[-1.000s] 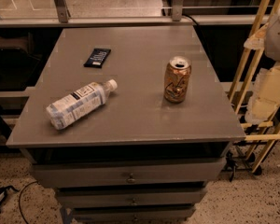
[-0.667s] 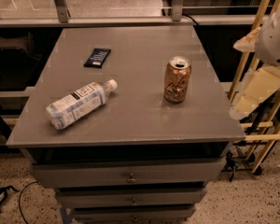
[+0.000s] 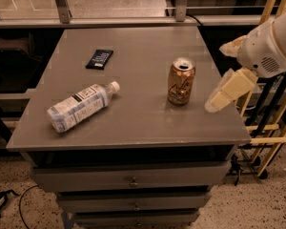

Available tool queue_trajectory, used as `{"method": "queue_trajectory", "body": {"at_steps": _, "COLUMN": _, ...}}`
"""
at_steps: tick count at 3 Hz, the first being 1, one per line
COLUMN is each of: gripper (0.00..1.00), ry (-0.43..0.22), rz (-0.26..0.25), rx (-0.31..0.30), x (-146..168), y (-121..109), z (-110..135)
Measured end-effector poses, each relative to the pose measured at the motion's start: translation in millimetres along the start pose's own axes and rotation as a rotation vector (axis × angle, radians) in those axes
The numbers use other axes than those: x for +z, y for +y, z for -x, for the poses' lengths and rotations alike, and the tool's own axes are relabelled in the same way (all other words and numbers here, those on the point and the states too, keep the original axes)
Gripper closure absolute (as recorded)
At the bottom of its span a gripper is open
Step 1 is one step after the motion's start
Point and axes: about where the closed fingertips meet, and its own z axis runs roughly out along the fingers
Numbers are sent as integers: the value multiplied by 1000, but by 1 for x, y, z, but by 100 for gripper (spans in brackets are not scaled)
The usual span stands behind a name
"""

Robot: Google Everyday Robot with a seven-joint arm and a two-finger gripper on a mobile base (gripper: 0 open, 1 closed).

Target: Move orange can near rxbar blueberry

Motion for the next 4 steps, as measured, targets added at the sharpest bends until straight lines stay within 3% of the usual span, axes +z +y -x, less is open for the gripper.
{"method": "queue_trajectory", "body": {"at_steps": 1, "gripper": 0, "ry": -69, "rz": 33, "rx": 60, "x": 26, "y": -6, "z": 14}}
{"method": "queue_trajectory", "body": {"at_steps": 3, "gripper": 0, "ry": -102, "rz": 85, "rx": 89, "x": 70, "y": -13, "z": 25}}
{"method": "queue_trajectory", "body": {"at_steps": 4, "gripper": 18, "ry": -122, "rz": 93, "rx": 91, "x": 86, "y": -18, "z": 29}}
